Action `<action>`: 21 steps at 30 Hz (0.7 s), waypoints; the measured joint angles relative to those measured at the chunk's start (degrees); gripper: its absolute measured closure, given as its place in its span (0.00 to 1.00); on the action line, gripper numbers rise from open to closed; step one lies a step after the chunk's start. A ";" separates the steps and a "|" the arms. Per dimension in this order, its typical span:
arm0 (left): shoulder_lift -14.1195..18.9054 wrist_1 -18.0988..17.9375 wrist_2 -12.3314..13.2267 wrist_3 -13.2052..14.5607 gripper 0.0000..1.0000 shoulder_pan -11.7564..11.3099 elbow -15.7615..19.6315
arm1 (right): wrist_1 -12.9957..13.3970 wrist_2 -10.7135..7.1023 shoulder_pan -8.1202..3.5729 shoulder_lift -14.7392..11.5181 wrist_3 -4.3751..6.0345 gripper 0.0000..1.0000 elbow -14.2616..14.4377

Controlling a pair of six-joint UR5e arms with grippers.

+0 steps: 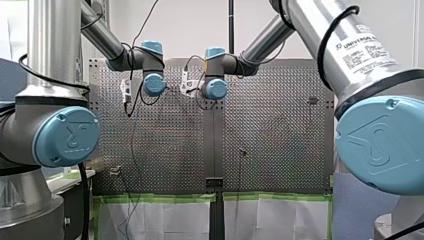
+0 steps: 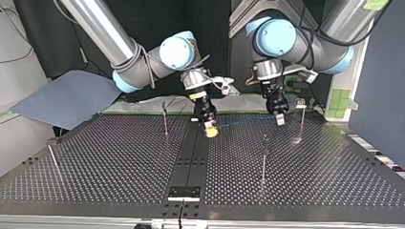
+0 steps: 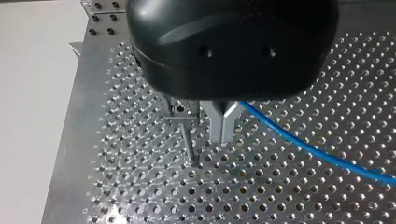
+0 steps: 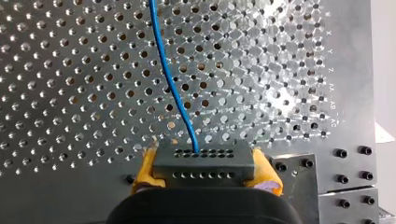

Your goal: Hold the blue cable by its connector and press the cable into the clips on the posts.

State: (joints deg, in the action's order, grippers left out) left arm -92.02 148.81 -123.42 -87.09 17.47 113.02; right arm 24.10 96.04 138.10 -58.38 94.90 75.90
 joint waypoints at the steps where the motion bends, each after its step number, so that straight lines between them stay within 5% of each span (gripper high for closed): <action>1: -0.03 0.00 0.12 0.00 0.99 -0.18 -0.07 | -0.08 -0.02 0.01 0.22 0.15 1.00 -0.52; 10: -0.10 0.51 1.80 -0.27 0.99 -1.69 -1.49 | -0.69 -0.45 -0.47 0.79 2.04 1.00 -3.03; 21: -0.98 3.39 3.24 -1.02 0.99 -2.33 -5.30 | -2.44 -0.52 -0.59 1.93 2.39 1.00 -6.00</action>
State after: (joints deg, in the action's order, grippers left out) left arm -93.00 152.19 -120.17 -88.11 15.13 107.72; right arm 21.66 95.52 137.52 -56.44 97.29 69.89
